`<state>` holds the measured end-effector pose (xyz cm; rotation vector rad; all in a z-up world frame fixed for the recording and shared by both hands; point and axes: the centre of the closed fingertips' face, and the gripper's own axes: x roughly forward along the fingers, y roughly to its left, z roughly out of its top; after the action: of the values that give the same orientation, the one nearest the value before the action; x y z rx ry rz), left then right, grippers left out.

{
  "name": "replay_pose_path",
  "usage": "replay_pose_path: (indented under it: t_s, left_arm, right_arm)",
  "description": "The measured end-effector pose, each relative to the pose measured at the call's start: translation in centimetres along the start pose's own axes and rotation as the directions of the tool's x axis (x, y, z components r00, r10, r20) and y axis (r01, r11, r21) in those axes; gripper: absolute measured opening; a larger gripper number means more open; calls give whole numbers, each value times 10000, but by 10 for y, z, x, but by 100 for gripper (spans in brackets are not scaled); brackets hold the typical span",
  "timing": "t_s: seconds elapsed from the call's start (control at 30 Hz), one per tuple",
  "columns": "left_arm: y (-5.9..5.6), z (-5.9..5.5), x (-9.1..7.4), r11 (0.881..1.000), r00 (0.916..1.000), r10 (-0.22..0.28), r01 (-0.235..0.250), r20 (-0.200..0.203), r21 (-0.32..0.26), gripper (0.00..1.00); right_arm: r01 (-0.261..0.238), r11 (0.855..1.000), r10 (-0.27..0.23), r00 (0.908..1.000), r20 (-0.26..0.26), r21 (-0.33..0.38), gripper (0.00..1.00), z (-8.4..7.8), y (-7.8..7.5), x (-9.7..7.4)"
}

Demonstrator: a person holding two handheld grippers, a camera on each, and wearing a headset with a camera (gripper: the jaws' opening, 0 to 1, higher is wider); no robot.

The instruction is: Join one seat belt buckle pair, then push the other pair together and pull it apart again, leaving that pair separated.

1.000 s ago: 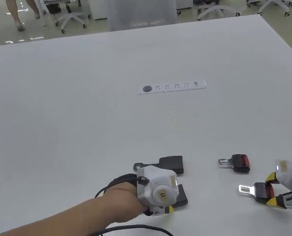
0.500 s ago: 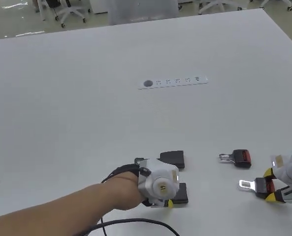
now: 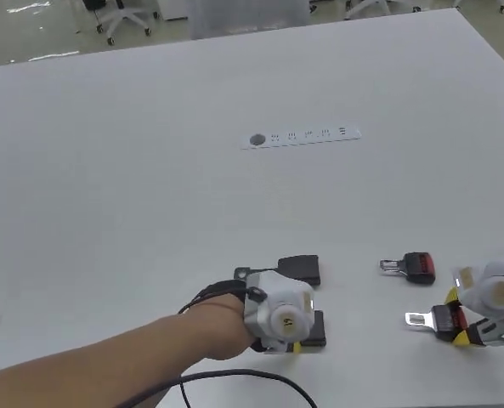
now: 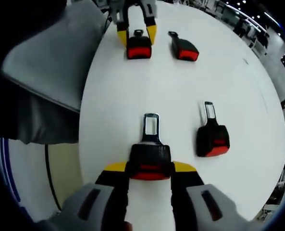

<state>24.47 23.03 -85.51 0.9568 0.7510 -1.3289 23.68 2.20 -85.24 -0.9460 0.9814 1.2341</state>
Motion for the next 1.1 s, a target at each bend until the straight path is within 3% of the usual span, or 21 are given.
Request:
replay_pose_path:
  t_s: [0.77,1.1]
  left_arm:
    - [-1,2,1,10000,10000,70,-70,24,42,33]
    - [-1,1,1,10000,9997,63,-63,216,-16,33]
  right_arm:
    - [-15,9995,59,9902,1396,-312,34,85,10,35]
    - [-143,9984,221,9895,1427,-554,33,112,8,44]
